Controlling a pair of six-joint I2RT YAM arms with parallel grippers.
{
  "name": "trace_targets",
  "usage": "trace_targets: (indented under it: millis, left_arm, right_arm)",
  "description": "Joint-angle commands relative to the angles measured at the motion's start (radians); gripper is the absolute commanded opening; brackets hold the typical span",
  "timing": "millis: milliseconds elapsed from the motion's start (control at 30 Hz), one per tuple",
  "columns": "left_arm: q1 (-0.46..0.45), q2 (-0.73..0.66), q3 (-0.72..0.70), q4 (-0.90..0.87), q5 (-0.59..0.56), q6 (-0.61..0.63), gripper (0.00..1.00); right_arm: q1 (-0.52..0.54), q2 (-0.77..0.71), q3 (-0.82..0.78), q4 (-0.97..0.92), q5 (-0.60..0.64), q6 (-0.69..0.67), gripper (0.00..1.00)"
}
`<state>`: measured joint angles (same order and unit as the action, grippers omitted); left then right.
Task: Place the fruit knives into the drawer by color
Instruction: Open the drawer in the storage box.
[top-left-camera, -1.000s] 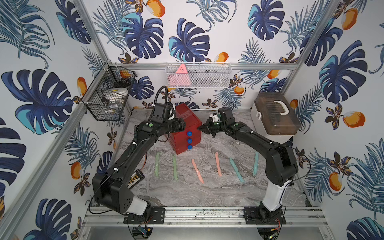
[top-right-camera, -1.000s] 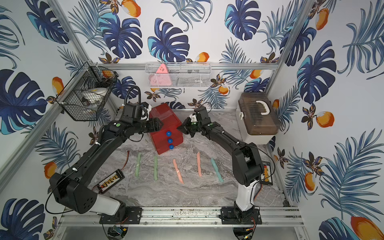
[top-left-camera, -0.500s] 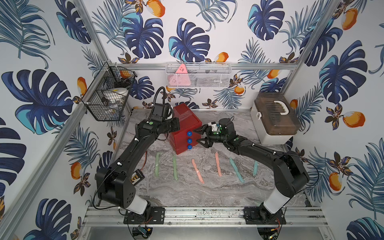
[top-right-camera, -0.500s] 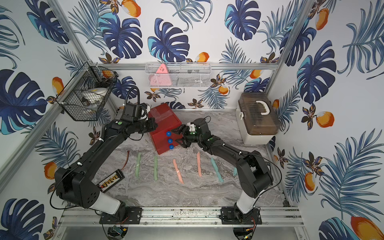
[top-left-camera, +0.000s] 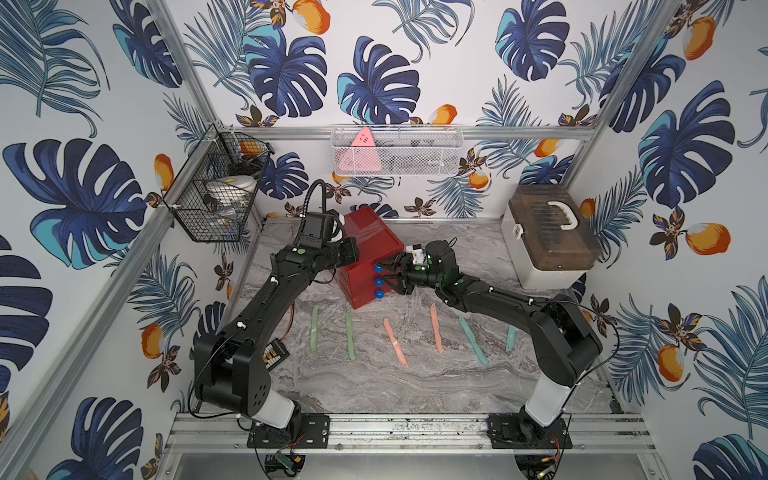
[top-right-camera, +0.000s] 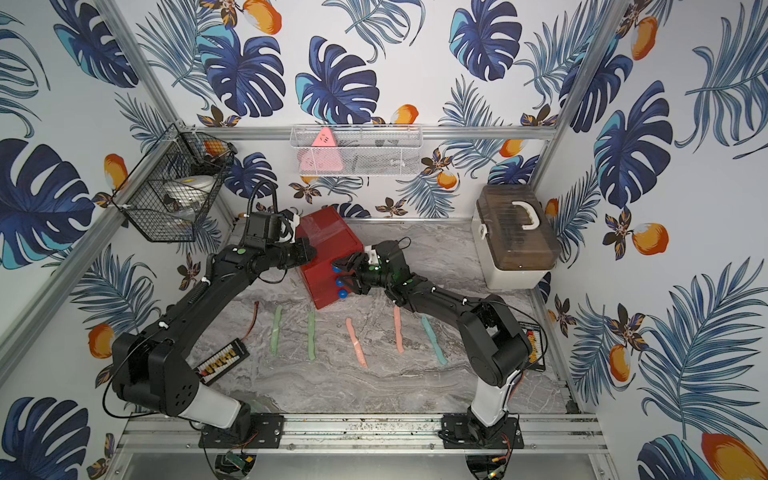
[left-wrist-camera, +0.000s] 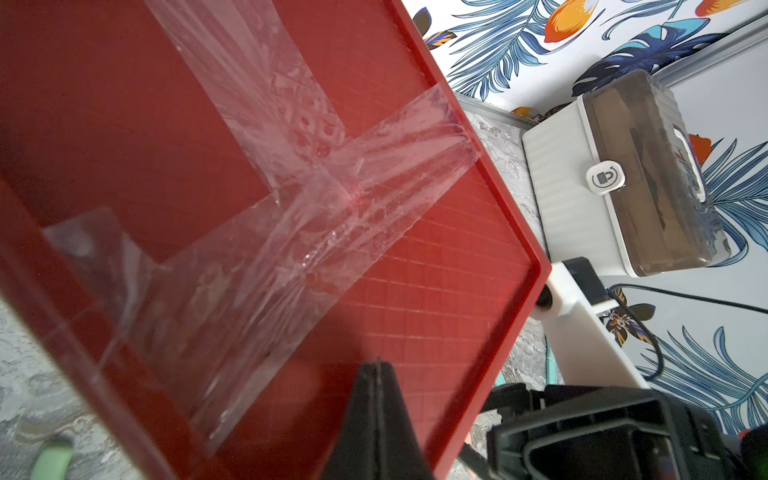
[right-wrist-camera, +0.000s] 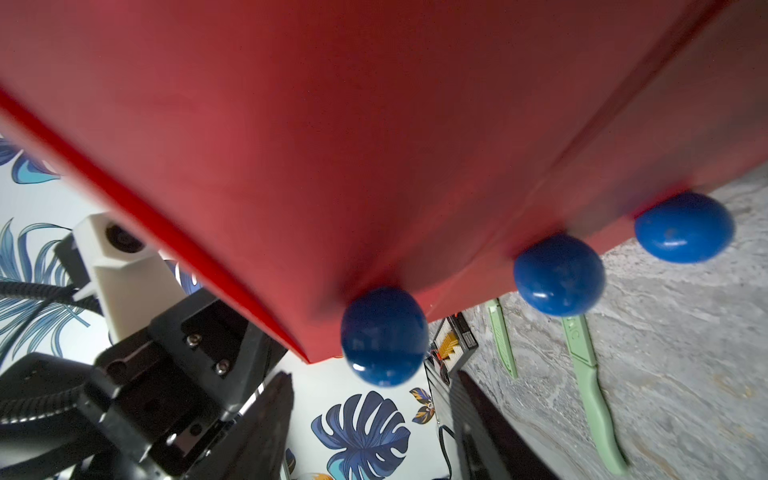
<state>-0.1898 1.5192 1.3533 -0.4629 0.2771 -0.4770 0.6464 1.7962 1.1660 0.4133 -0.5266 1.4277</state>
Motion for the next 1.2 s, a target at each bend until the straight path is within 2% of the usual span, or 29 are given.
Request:
trace_targets:
  millis: [0, 233, 333, 567, 667, 867, 1167]
  left_arm:
    - [0.006, -0.001, -0.016, -0.042, 0.007, -0.008, 0.02]
    - [0.012, 0.001, -0.03, -0.034, 0.019, -0.011, 0.03]
    - [0.016, 0.003, -0.032, -0.033, 0.023, -0.009, 0.03]
    - [0.019, 0.0, -0.054, -0.021, 0.034, -0.012, 0.04]
    - [0.022, 0.003, -0.06, -0.018, 0.039, -0.012, 0.04]
    - [0.034, 0.016, -0.042, -0.018, 0.047, -0.014, 0.04]
    - [0.064, 0.048, -0.005, -0.002, 0.061, -0.034, 0.04]
  right_arm:
    - [0.003, 0.003, -0.008, 0.098, 0.038, -0.01, 0.6]
    - [0.002, 0.034, 0.006, 0.104, 0.043, -0.013, 0.49]
    - [0.002, 0.044, 0.009, 0.117, 0.045, -0.012, 0.41]
    - [0.002, 0.057, 0.011, 0.15, 0.063, -0.026, 0.4]
    - [0.001, 0.068, 0.013, 0.17, 0.062, -0.021, 0.3]
    - [0.002, 0.033, -0.002, 0.139, 0.047, -0.045, 0.22]
    - [0.007, -0.087, -0.149, 0.113, 0.027, -0.042, 0.21]
